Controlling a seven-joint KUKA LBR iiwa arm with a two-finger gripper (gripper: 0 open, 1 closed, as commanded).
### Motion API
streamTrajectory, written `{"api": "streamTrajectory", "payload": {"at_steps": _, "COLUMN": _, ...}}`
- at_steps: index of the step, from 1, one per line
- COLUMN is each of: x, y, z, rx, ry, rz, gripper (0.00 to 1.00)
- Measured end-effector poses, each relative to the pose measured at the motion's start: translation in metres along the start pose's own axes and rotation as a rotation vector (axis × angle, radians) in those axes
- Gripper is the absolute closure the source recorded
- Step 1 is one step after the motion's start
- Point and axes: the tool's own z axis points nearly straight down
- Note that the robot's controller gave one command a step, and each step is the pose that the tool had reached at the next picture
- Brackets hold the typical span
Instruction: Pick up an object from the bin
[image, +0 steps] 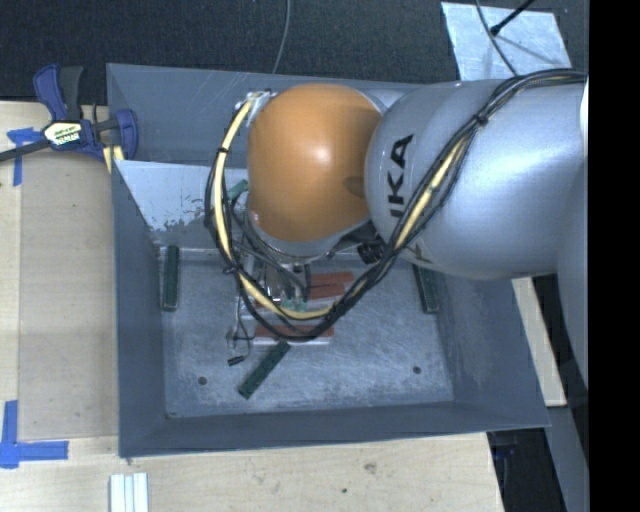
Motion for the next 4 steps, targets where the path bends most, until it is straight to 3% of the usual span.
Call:
{"api": "streamTrajectory", "payload": {"at_steps": 1, "x": -0.002, "y": -0.001, "z": -0.005, "rx": -0.002, "ry": -0.008, "rz": 0.003, "gripper": 0.00}}
{"api": "streamTrajectory", "payload": {"at_steps": 2, "x": -0.100, "y": 0.018, "z": 0.052, "rx": -0.001, "ry": -0.009, "rz": -0.019, "gripper": 0.00}}
{"api": "streamTrajectory", "payload": {"at_steps": 3, "x": -0.064, "y": 0.021, "z": 0.031, "rx": -0.001, "ry": -0.007, "rz": -0.046, "gripper": 0.00}}
{"api": "streamTrajectory", "payload": {"at_steps": 4, "x": -0.086, "y": 0.029, "z": 0.078, "rx": -0.005, "ry": -0.017, "rz": -0.058, "gripper": 0.00}}
